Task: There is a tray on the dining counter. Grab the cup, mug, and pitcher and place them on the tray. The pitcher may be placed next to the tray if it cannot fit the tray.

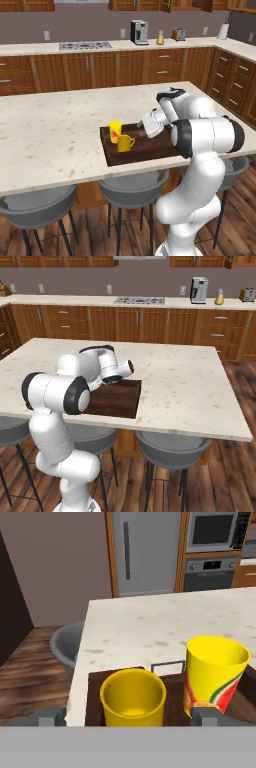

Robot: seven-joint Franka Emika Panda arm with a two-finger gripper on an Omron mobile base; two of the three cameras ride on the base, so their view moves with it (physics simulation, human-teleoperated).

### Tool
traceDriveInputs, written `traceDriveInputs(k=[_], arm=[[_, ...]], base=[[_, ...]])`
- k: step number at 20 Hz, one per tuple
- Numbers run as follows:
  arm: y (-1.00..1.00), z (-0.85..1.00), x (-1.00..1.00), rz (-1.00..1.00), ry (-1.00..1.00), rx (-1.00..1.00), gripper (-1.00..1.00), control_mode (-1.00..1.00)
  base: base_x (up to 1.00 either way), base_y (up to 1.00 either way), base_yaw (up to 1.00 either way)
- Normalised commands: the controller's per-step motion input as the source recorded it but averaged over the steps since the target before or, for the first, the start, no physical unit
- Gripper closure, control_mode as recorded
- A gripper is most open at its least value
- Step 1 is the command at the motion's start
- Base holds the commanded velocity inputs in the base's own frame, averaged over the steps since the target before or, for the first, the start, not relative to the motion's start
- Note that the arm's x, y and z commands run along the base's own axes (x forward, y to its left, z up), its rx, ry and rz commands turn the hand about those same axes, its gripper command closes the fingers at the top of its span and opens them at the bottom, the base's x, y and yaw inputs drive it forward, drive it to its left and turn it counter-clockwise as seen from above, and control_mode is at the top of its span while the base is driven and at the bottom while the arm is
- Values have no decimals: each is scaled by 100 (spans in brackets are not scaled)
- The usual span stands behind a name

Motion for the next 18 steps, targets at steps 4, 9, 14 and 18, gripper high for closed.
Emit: traceDriveInputs(k=[4,9,14,18], arm=[[-56,88,-77,-44,0,-9,-100,-100],[-22,69,-74,-70,1,-9,-100,-100],[-3,64,-57,-79,4,-18,-100,-100],[-27,58,-31,-88,11,-21,-100,-100]], base=[[0,0,0],[0,0,0],[0,0,0],[0,0,0]])
